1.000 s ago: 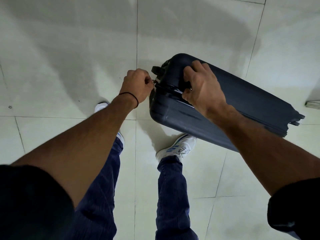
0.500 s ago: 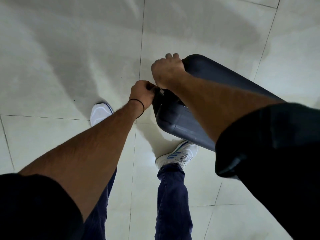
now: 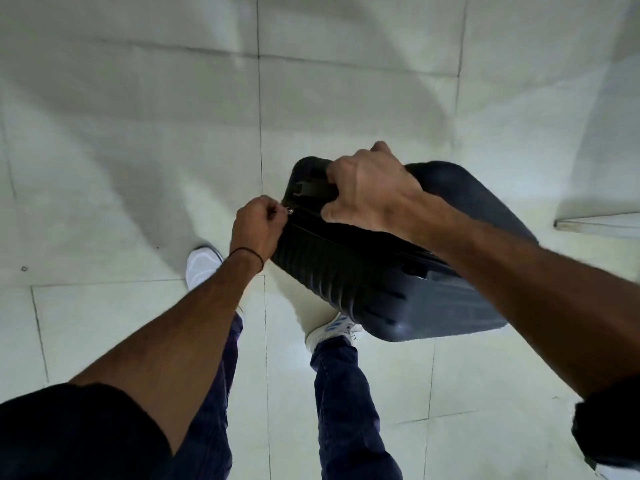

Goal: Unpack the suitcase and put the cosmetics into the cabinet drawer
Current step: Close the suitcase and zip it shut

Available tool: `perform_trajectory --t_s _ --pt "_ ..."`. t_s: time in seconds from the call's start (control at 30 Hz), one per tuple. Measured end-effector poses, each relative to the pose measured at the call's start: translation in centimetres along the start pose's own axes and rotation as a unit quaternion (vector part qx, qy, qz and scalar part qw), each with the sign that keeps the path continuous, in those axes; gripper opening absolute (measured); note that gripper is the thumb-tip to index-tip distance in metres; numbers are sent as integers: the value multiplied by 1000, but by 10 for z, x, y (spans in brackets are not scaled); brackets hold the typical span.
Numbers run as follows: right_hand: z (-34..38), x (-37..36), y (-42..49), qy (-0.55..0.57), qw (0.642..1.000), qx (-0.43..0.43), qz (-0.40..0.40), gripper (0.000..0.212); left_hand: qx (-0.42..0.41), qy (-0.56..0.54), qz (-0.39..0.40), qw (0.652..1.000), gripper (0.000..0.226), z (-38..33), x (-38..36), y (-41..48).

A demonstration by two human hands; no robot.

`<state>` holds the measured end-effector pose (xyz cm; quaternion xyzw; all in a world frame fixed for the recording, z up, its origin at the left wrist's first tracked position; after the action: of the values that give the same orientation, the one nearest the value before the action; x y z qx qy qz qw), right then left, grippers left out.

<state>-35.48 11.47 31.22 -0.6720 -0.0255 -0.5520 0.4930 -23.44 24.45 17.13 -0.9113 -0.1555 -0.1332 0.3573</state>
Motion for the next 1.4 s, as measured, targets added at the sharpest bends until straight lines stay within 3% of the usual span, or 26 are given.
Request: perform_trajectory --t_s 0.23,0.33,0.43,0.53,0.67,0.77,0.87,0.97,1.07,1.27,1.4 --pt "-34 83 -106 98 990 -48 -89 27 -228 41 -18 973 5 -107 85 -63" --pt "-50 70 -140 134 988 -60 -47 21 -273 67 -24 960 9 -135 104 -86" --pt "-58 34 -164 204 977 -61 0 15 -262 101 -37 959 19 -150 105 -103" --pt "-61 9 -174 236 968 -85 -22 20 -249 114 -46 961 17 -156 99 -109" --pt "-62 -6 -172 190 976 -109 7 19 -207 93 -20 974 8 -159 94 -113" --pt "-44 3 -173 169 975 -133 -61 16 -164 80 18 983 6 -151 79 -122" --pt "-12 12 -168 195 964 -156 -94 49 -108 30 56 992 6 -126 57 -136" --pt "4 -3 -156 100 968 -228 14 78 -76 -18 101 992 18 -108 26 -156" --pt "-7 -16 -159 68 951 -291 79 91 -68 -50 126 988 11 -100 -9 -174" --pt "-48 -39 -191 141 947 -288 -1 83 -91 -82 103 987 5 -97 -39 -179" --pt "-53 -63 -198 116 957 -241 -116 68 -110 -64 37 991 4 -79 -49 -175"
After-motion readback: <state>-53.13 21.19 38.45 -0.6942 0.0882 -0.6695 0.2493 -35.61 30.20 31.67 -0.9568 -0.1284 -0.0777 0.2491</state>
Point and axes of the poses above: each hand's wrist, its own y-axis towards the middle knuckle, its own x-axis out of the back of the hand, z = x × y, the point moved 1 cm from there along y, towards the middle knuckle, and after that the axes turned 10 degrees about -y, right-handed, at the moved point
